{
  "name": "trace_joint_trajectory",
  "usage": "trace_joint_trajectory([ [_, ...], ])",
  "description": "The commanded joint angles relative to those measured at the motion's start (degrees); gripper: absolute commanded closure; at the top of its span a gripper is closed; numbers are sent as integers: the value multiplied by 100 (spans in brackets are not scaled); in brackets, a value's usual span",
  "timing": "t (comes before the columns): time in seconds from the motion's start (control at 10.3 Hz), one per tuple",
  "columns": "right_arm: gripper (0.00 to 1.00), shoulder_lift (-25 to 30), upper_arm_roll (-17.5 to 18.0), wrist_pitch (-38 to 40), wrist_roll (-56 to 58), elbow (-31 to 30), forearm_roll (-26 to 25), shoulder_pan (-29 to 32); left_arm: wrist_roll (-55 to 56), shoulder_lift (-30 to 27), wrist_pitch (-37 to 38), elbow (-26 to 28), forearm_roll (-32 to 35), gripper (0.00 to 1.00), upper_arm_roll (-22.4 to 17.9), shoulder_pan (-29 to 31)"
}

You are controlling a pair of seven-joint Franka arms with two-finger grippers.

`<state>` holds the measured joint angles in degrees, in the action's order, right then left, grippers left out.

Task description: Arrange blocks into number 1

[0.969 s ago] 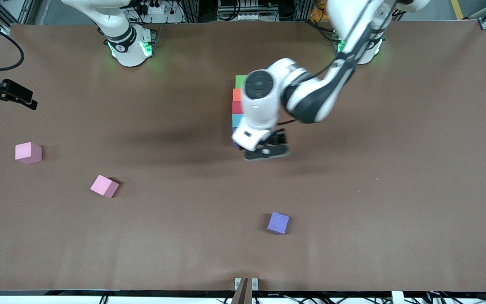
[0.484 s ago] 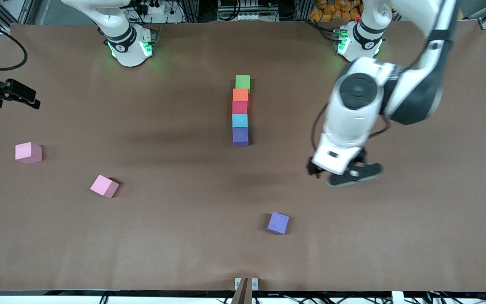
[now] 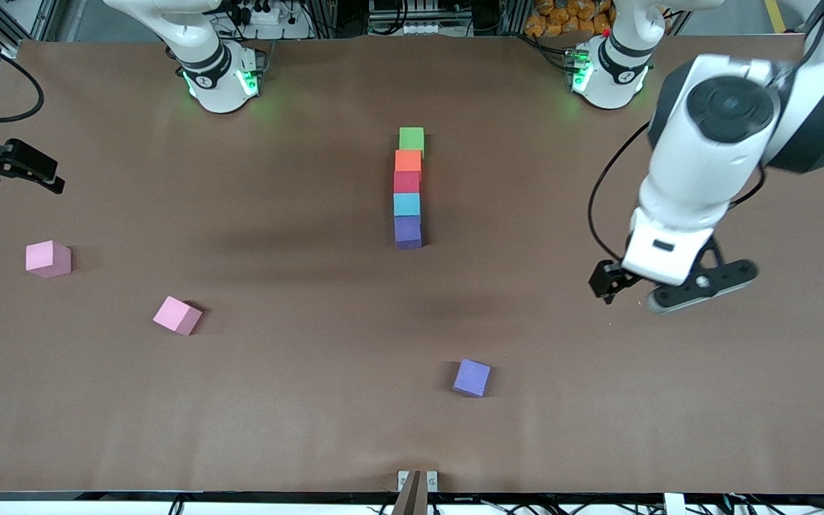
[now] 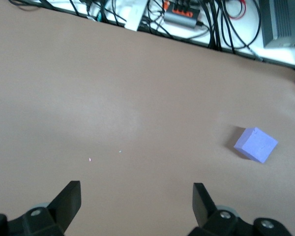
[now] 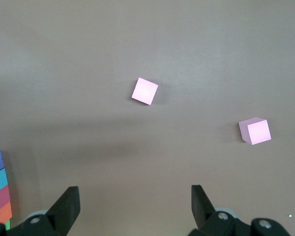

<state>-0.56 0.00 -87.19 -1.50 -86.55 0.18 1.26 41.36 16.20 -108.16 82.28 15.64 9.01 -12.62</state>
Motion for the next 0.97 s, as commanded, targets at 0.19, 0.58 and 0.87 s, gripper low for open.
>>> trace_joint_trajectory([
  [0.19,0,29,-26,-149,-43,-90,8,-3,-1782,-1019,199,576,-752,0,66,680],
  [0.58,0,-58,-298,-70,131,-99,236,-109,-2536,-1786,715,895,-1570,0,-152,1034],
  [0.87,0,-190,-510,17,520,-3,334,-214,-2554,-2041,1287,842,-1854,0,-392,876],
])
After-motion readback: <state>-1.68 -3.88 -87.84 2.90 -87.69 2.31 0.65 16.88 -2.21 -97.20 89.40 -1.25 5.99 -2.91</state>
